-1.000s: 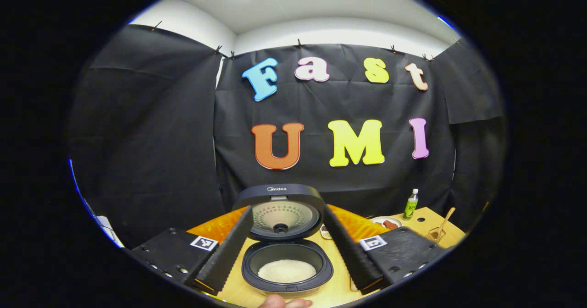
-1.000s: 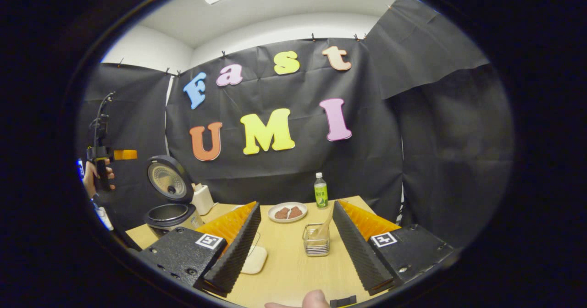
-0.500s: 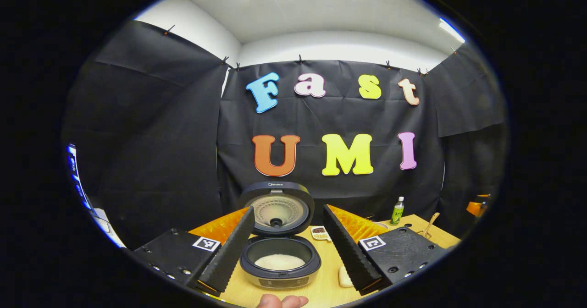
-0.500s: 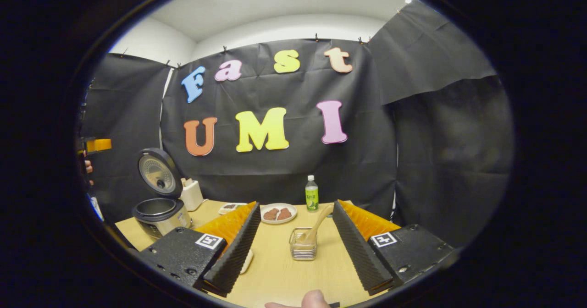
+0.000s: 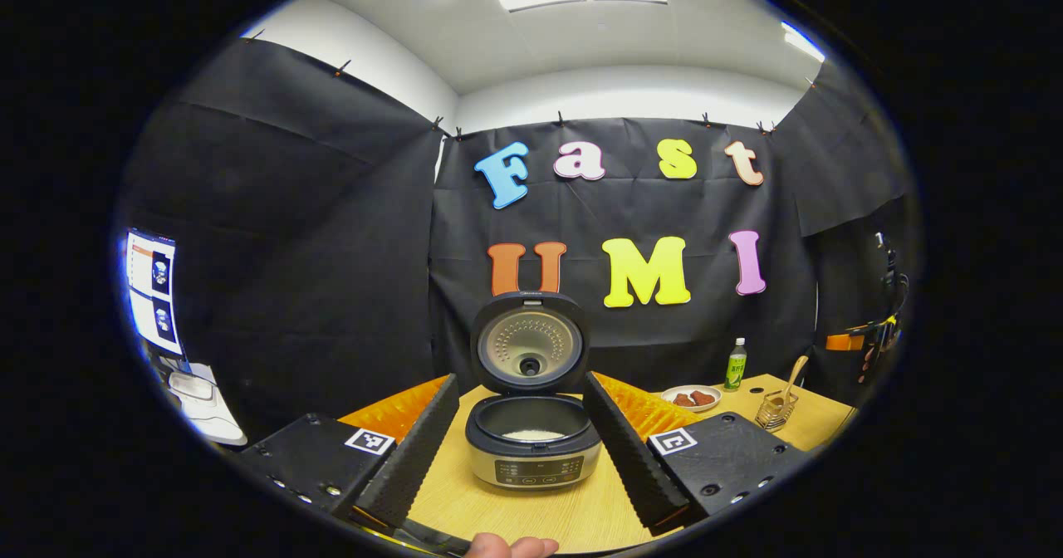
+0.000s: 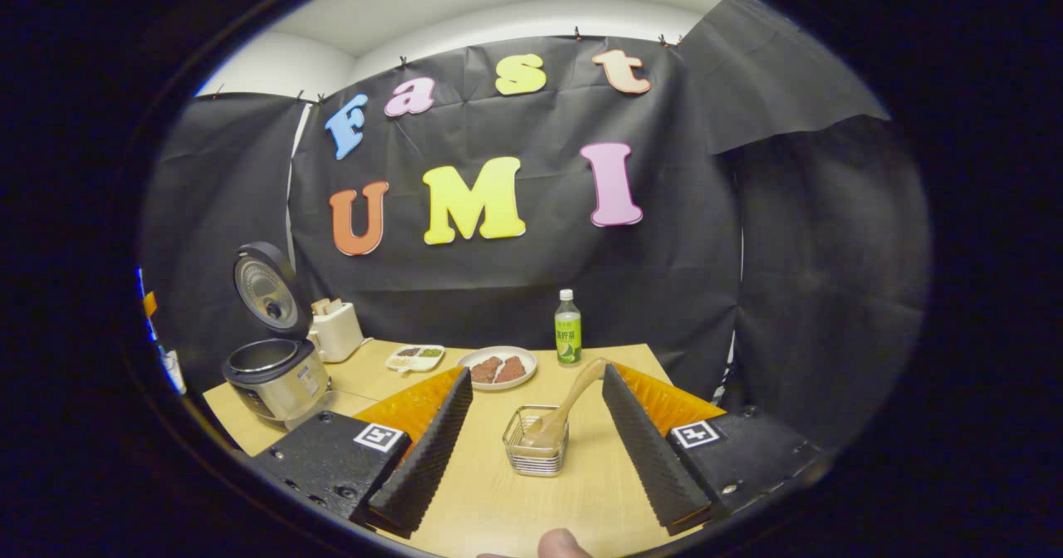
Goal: Close the left gripper, press the button to open the rice cooker; take a wooden spoon from the chopstick holder with the right hand, scoop a spoonful of rice and pour it into the rice cooker, then put the wooden spoon back into the chopstick holder.
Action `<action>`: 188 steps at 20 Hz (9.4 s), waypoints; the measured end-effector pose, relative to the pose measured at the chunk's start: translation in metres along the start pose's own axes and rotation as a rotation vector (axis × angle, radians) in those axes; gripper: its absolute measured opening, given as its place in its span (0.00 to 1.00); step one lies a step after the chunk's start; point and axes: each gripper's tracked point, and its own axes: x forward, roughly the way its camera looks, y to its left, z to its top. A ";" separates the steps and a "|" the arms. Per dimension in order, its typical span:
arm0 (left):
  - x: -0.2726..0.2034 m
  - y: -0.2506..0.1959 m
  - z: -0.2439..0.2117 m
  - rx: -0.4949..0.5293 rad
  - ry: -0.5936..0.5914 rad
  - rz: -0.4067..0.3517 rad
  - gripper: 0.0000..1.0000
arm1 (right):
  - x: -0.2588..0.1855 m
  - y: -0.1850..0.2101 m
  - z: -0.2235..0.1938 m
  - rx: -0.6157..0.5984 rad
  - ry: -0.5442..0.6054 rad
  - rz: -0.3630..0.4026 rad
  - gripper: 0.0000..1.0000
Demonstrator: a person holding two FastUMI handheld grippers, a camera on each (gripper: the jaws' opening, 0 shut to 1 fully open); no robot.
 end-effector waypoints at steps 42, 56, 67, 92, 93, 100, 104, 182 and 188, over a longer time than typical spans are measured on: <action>-0.017 -0.004 -0.076 -0.059 0.096 -0.078 0.94 | 0.093 0.051 0.029 0.077 0.007 -0.106 0.13; -0.029 0.001 -0.059 -0.034 0.062 -0.133 0.94 | 0.088 0.245 -0.036 -0.057 0.152 -0.021 0.12; -0.039 0.024 -0.047 -0.076 0.058 -0.136 0.94 | 0.125 0.224 -0.107 -0.331 0.215 -0.304 0.12; -0.045 0.058 -0.053 -0.064 0.103 -0.057 0.95 | 0.134 0.313 -0.132 0.355 0.360 0.083 0.12; -0.044 0.057 -0.053 -0.065 0.106 -0.056 0.95 | 0.133 0.313 -0.132 0.404 0.367 0.095 0.13; -0.044 0.051 -0.050 -0.065 0.101 -0.076 0.94 | 0.130 0.284 -0.121 0.784 0.351 0.137 0.12; -0.040 0.053 -0.053 -0.068 0.103 -0.063 0.94 | 0.121 0.266 -0.093 0.851 0.282 0.162 0.12; -0.045 0.050 -0.047 -0.042 0.093 -0.052 0.94 | 0.064 0.577 0.086 -0.258 -0.238 0.419 0.12; -0.049 0.049 -0.044 -0.041 0.089 -0.075 0.94 | 0.060 0.519 0.118 0.078 -0.139 0.456 0.12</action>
